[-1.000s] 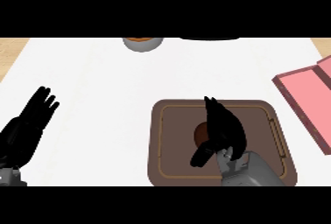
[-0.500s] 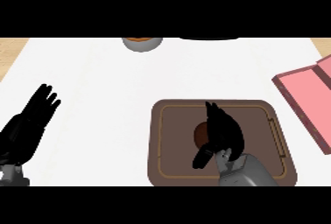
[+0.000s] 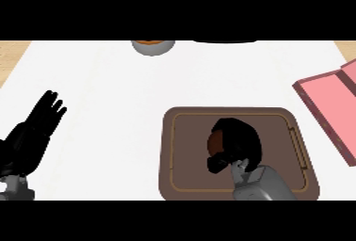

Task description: Pick the cupcake from the tray and place it in the cardboard box

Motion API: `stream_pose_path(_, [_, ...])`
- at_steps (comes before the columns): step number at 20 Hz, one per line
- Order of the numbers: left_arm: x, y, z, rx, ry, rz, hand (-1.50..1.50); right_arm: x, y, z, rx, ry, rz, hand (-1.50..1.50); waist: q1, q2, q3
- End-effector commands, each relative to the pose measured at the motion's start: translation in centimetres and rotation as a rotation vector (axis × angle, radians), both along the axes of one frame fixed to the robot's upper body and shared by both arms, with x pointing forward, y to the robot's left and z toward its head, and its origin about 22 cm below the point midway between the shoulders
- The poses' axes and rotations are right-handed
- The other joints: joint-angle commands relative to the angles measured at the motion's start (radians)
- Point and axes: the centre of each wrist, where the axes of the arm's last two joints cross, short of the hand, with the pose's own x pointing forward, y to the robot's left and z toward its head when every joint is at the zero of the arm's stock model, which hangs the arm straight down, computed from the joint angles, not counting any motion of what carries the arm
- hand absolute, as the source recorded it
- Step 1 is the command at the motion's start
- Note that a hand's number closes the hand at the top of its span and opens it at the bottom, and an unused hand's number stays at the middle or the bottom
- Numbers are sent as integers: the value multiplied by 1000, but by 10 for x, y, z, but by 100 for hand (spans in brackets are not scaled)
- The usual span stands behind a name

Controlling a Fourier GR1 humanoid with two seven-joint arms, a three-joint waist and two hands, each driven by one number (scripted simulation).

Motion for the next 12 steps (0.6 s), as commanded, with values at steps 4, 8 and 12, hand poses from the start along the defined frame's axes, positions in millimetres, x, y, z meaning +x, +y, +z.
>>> stream_pose_path(4, [-12, 14, 4, 13, -5, -8, 0, 14, -13, 3, -81, 31, -31, 150, 2, 0, 0])
stream_pose_path(8, [5, 8, 1, -4, -13, 3, 0, 3, 3, -1, -90, 10, -30, 150, -1, 0, 0])
stream_pose_path(12, [7, 13, 25, 11, -15, -2, 0, 55, -34, -5, -54, -11, 1, 150, 6, 3, 1])
